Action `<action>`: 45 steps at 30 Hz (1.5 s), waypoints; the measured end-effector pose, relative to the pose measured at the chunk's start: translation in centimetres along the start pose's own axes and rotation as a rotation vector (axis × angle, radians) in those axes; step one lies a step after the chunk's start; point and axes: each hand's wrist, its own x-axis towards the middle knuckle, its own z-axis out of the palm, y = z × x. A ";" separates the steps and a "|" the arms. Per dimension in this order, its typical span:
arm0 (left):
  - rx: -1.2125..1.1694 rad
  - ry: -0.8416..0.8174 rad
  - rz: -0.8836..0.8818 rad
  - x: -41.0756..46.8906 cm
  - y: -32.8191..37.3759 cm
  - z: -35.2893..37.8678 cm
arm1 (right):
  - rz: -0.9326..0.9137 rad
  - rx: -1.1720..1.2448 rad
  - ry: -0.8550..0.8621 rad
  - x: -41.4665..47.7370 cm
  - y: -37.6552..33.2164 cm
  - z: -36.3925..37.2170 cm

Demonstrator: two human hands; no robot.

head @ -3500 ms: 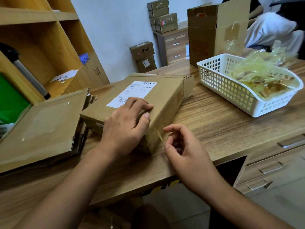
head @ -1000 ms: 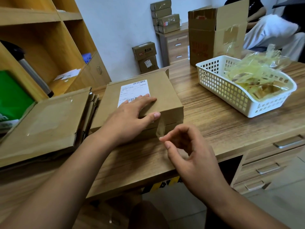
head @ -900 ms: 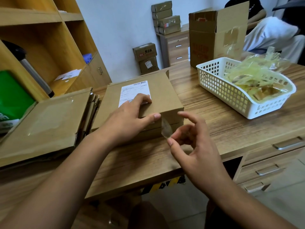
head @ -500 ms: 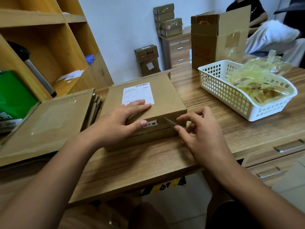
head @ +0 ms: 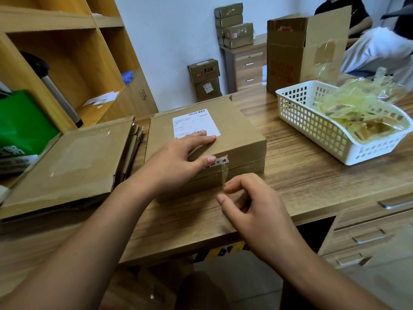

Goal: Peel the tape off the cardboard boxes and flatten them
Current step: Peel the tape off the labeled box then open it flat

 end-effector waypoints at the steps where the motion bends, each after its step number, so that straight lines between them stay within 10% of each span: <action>1: -0.016 0.005 -0.002 0.0 0.0 0.0 | 0.002 -0.007 0.006 0.1 0.2 -0.1; 12: -0.037 -0.209 -0.016 -1.6 -1.1 -3.4 | 0.039 -0.170 0.048 2.1 1.5 -2.2; 24: 0.039 -0.004 0.010 -1.2 -0.9 -0.6 | -0.158 -0.136 -0.182 -2.5 -1.1 2.6; 45: -0.014 -0.027 0.052 -2.3 -2.0 -1.1 | -0.113 -0.224 0.073 1.7 2.1 -1.5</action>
